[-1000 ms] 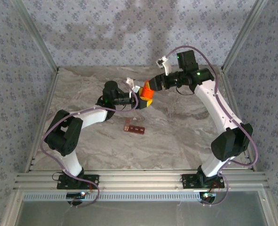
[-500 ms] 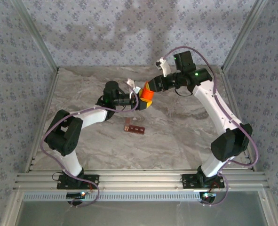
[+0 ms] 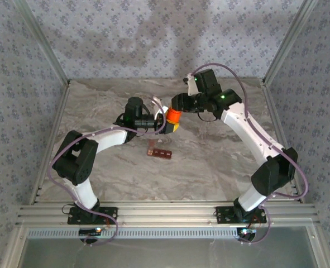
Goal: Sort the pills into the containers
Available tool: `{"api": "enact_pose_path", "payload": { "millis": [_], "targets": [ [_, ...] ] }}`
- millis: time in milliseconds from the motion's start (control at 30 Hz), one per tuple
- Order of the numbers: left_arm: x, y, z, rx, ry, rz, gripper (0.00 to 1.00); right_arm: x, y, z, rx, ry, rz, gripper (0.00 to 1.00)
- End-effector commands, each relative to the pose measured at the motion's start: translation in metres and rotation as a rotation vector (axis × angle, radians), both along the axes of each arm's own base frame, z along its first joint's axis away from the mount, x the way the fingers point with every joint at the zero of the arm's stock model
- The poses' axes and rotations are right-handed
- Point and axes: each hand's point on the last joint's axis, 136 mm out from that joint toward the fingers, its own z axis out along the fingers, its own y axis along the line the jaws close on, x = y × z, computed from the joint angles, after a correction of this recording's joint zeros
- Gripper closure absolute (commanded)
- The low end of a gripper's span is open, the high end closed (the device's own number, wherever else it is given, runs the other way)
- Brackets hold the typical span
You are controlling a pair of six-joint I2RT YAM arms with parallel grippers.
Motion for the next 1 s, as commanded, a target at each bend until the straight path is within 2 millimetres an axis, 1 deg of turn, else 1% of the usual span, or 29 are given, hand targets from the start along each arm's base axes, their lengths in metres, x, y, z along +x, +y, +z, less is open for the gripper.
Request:
{"api": "enact_pose_path", "payload": {
  "millis": [0,133,233,267,400,500,600,667,800,867,967],
  "targets": [
    [-0.010,-0.010,0.073,-0.127,-0.234,-0.024,1.00,-0.025,0.011,-0.029,0.009,0.154,-0.009,0.65],
    [-0.009,-0.009,0.072,-0.125,-0.236,-0.017,1.00,-0.022,0.006,-0.024,0.024,0.152,-0.016,0.64],
    [-0.008,-0.009,0.071,-0.124,-0.235,-0.014,1.00,-0.017,-0.001,-0.014,0.049,0.139,-0.032,0.61],
    [-0.007,-0.008,0.071,-0.123,-0.234,-0.010,1.00,-0.014,-0.003,-0.009,0.062,0.130,-0.036,0.58],
    [-0.006,-0.006,0.069,-0.123,-0.232,-0.006,1.00,-0.008,-0.011,0.019,0.128,0.081,-0.029,0.40],
    [-0.006,-0.005,0.067,-0.124,-0.228,-0.003,1.00,-0.009,-0.018,0.043,0.166,0.036,-0.005,0.27],
    [-0.008,-0.004,0.067,-0.125,-0.227,-0.006,1.00,-0.013,-0.029,0.064,0.190,-0.020,0.013,0.18],
    [-0.009,-0.004,0.067,-0.127,-0.227,-0.009,1.00,-0.016,-0.035,0.075,0.204,-0.057,0.028,0.16],
    [-0.014,-0.003,0.071,-0.134,-0.230,-0.030,1.00,-0.017,-0.043,0.090,0.209,-0.170,0.098,0.16],
    [-0.017,-0.002,0.073,-0.137,-0.231,-0.042,1.00,-0.018,-0.043,0.091,0.161,-0.250,0.179,0.17],
    [-0.020,-0.003,0.075,-0.137,-0.223,-0.065,1.00,-0.022,-0.042,0.084,0.081,-0.334,0.295,0.18]
  ]
}}
